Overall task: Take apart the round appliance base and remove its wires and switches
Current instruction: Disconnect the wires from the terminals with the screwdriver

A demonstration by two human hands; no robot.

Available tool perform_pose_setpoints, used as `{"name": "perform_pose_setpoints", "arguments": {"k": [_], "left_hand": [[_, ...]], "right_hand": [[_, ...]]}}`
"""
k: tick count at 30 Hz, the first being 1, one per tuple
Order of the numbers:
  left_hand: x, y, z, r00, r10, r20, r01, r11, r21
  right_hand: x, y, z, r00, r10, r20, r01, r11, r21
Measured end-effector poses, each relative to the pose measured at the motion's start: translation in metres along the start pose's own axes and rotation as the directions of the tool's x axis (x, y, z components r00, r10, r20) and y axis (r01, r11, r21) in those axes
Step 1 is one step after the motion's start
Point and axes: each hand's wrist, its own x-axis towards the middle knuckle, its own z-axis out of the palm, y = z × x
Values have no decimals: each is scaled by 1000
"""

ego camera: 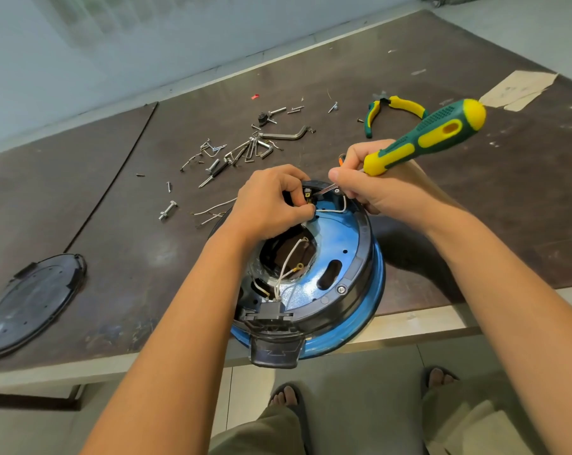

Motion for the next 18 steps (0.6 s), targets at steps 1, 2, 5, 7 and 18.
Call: {"name": "perform_pose_setpoints", "arguments": {"k": [1,2,5,7,18], "left_hand": [[0,0,0,1000,-1,0,1,1000,2],[0,0,0,1000,-2,-1,2,1000,7],[0,1,0,1000,-4,-4,4,1000,14],[0,0,0,1000,-2,-3,2,1000,13],[-1,0,-1,1000,7,-7,-7,1000,10]], "right_hand": [[0,0,0,1000,13,7,-13,1000,16],[0,-1,0,1000,26,15,-26,999,35],[2,0,0,996,68,49,-73,992,108],[3,-1,0,994,95,58,-103,984,147],[-2,-6,0,996,-76,50,81,992,-101]]}}
